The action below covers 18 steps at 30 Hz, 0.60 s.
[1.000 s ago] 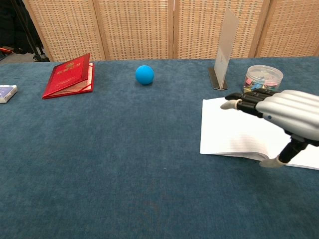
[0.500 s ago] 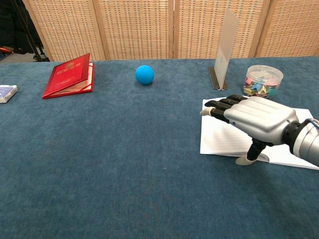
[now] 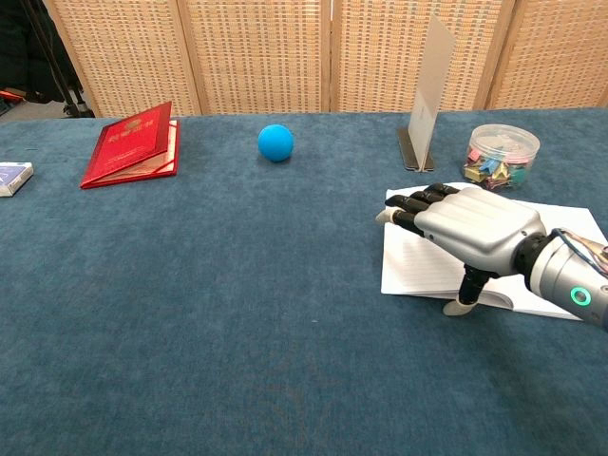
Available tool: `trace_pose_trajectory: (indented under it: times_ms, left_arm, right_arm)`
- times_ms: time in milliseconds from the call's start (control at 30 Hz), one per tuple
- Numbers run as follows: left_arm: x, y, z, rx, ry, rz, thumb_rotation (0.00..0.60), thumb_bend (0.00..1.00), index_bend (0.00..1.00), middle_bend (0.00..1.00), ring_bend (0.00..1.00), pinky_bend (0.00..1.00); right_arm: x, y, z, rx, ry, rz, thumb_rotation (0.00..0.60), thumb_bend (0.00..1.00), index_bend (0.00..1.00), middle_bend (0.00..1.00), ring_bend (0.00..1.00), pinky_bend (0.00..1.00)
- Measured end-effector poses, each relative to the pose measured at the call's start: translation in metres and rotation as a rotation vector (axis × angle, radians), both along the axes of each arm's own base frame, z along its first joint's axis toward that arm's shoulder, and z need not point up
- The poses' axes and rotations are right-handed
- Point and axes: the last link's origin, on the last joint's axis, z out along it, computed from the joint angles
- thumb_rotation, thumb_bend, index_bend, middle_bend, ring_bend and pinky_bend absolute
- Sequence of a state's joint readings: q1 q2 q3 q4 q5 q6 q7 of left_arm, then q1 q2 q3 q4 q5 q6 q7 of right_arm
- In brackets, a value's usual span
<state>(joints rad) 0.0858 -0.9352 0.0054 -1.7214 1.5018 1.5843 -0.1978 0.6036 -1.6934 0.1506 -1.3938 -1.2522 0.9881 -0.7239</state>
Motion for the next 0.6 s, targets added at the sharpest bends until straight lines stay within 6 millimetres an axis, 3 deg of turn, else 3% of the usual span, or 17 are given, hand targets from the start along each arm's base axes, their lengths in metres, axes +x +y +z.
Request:
trace_pose_trajectory:
  times_ms: [200, 433, 600]
  left_arm:
    - [0.0000, 0.0000, 0.0003, 0.001, -0.002, 0.000, 0.600, 0.00, 0.00, 0.00, 0.00, 0.00]
    - [0.0002, 0.0000, 0.0000, -0.001, -0.001, -0.001, 0.600, 0.00, 0.00, 0.00, 0.00, 0.00]
    - [0.0004, -0.0002, -0.0001, -0.001, -0.001, -0.001, 0.600, 0.00, 0.00, 0.00, 0.00, 0.00]
  right_arm:
    - [-0.0007, -0.0015, -0.0012, -0.011, 0.012, -0.005, 0.600, 0.42, 0.00, 0.00, 0.00, 0.00]
    - [0.0001, -0.0024, 0.0017, -0.016, -0.001, -0.009, 0.600, 0.51, 0.00, 0.00, 0.00, 0.00]
    - [0.0013, -0.0023, 0.0043, -0.016, -0.007, -0.013, 0.600, 0.52, 0.00, 0.00, 0.00, 0.00]
